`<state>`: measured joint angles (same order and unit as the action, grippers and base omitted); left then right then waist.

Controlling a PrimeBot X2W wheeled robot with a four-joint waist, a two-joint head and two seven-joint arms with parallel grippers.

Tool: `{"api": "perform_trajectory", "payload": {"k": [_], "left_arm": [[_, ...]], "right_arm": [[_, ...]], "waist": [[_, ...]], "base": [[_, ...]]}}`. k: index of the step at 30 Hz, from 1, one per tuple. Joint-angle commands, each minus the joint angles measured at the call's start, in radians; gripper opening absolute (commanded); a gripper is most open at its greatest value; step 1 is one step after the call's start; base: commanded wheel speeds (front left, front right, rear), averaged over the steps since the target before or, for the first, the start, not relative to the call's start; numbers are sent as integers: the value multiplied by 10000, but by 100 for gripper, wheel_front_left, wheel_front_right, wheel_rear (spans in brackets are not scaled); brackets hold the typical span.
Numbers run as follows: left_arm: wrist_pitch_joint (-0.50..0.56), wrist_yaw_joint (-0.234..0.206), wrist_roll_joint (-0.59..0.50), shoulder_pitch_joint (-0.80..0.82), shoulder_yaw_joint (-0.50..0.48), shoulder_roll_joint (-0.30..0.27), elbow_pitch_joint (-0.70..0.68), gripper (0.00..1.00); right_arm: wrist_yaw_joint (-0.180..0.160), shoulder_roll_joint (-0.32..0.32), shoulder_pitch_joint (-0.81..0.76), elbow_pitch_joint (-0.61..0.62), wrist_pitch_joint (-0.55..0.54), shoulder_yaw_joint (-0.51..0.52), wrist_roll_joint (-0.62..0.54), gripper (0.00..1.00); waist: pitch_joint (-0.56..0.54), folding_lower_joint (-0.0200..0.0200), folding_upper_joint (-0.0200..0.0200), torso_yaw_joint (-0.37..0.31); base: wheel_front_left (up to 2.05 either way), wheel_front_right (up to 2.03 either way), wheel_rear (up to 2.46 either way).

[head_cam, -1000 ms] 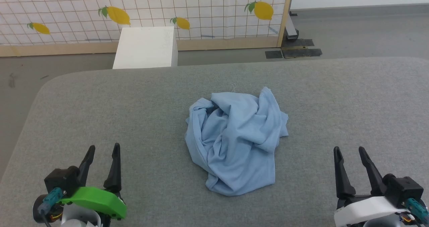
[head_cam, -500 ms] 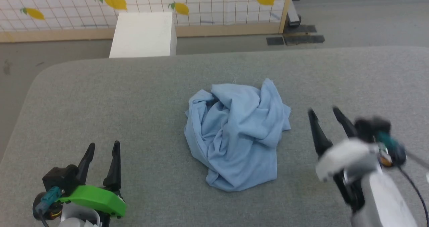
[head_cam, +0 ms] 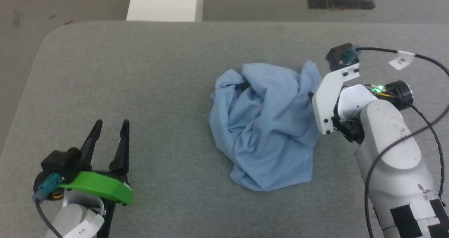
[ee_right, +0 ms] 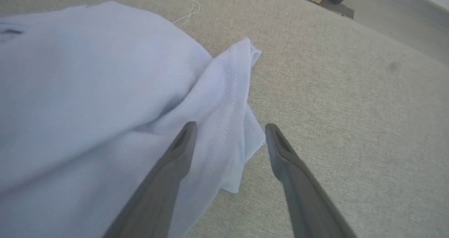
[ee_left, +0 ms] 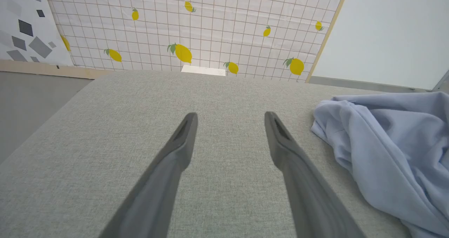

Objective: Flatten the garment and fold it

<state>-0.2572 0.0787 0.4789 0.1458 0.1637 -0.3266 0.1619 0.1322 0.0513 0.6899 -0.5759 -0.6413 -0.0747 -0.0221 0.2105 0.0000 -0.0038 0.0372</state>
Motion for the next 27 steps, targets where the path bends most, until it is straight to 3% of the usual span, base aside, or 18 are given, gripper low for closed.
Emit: {"api": "perform_trajectory", "payload": {"k": [1, 6, 9, 10, 11, 12, 21, 27], "left_arm": [[-45, 67, -79, 183, -9, -7, -15, 100], [-45, 198, -167, 311, -32, 84, 40, 100], [-45, 265, -191, 368, -31, 167, 131, 100], [-45, 282, -208, 380, -27, 186, 154, 100], [-45, 300, -214, 385, -32, 219, 190, 100], [-45, 315, -220, 381, -24, 235, 233, 100], [-45, 275, -354, -29, -86, 481, 523, 100], [-40, 129, -404, -341, 17, 673, 598, 100]], "right_arm": [[-15, -11, 143, -258, -368, -90, -150, 100], [-15, -11, 73, -911, -1466, -566, -72, 100], [-15, -11, -17, -997, -1589, -799, 94, 100], [-15, -11, -33, -989, -1552, -832, 144, 79], [-15, -11, -28, -908, -1366, -841, 223, 13], [-15, -11, -27, -868, -1252, -867, 270, 0], [-15, 184, -168, 537, 499, 174, 958, 0], [-15, 500, -2117, 2549, 601, 1442, 1166, 0]], "waist": [[547, 0, 38, 541], [725, 0, 38, 700], [711, 0, 38, 690], [677, 0, 38, 668], [614, 0, 38, 634], [552, 0, 38, 603], [-652, 0, 38, -42], [-1329, 0, 38, -398]], "base": [[0, 0, 0], [0, 0, 0], [0, 0, 0], [0, 0, 0], [0, 0, 0], [0, 0, 0], [0, 0, 0], [0, 0, 0]]}}
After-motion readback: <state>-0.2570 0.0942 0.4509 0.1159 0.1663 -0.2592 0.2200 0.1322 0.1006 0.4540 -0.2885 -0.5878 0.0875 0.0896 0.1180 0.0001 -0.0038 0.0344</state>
